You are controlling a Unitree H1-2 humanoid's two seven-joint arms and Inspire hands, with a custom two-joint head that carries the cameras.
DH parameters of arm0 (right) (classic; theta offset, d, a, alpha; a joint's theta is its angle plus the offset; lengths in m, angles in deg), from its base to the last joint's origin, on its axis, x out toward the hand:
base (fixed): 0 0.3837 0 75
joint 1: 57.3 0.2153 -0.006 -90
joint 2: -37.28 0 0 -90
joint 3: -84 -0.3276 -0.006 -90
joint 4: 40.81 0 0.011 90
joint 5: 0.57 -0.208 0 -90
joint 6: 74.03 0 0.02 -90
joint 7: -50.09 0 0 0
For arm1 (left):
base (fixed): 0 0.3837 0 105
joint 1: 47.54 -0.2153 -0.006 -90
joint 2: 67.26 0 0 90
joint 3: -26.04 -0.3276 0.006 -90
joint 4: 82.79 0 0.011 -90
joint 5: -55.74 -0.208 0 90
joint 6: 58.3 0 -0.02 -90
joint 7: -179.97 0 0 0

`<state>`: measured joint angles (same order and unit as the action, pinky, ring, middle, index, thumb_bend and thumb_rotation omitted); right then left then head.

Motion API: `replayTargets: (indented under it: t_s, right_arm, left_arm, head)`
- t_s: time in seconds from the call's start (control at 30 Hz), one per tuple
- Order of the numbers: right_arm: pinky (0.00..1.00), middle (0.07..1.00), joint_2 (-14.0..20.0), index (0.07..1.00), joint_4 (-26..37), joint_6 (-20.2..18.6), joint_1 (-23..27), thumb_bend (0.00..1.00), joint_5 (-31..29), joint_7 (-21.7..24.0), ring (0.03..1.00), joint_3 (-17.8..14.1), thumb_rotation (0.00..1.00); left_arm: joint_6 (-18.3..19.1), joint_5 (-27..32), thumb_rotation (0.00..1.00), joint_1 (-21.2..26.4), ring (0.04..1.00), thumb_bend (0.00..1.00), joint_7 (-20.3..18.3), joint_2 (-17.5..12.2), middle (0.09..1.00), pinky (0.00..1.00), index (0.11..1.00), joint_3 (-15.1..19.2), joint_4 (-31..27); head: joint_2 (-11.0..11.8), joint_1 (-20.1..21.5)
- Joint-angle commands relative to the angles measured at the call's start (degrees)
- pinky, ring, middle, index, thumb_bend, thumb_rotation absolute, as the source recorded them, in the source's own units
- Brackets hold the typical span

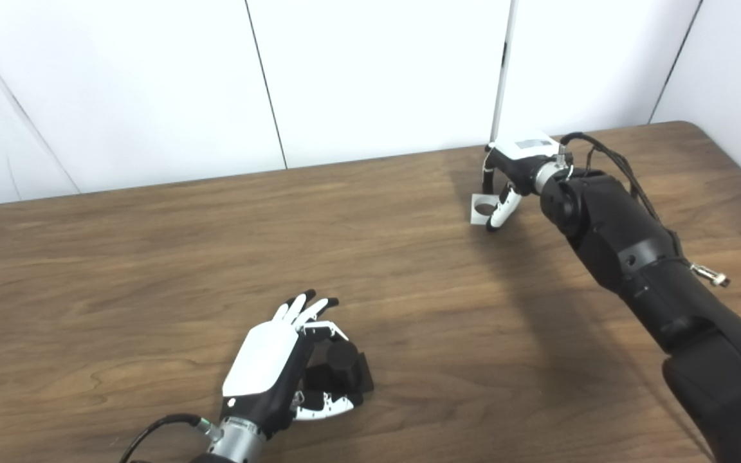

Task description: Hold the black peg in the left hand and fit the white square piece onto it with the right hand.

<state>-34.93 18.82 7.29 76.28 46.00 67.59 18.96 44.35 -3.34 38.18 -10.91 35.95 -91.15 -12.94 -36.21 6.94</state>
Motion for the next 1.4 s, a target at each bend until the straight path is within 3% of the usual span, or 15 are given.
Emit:
replayTargets:
  t_s: [0.0,0.8,1.37]
  right_arm:
    - [1.0,0.95,1.6,0.491,-0.1,0.3,2.3,0.52,1.3,-1.0,1.0,0.0,0.15]
    - [1.0,0.955,2.1,0.49,7.9,2.3,-0.2,0.52,3.0,-0.8,1.0,-0.1,0.15]
    - [1.0,0.953,3.4,0.493,14.6,4.4,-3.1,0.52,4.1,0.6,1.0,-0.6,0.15]
  left_arm:
    - [0.3,-1.4,0.07,0.1,1.0,0.52,0.3,0.3,0.923,1.0,0.489,-0.1,0.5]
    - [0.2,-1.9,0.07,0.3,1.0,0.52,0.8,0.6,0.925,1.0,0.489,-0.4,1.2]
    - [0.3,-2.6,0.07,1.2,1.0,0.52,2.2,1.6,0.925,1.0,0.488,-0.9,3.0]
  head:
    - [0.0,0.0]
    - [-0.3,-4.0]
    - [-2.0,-7.3]
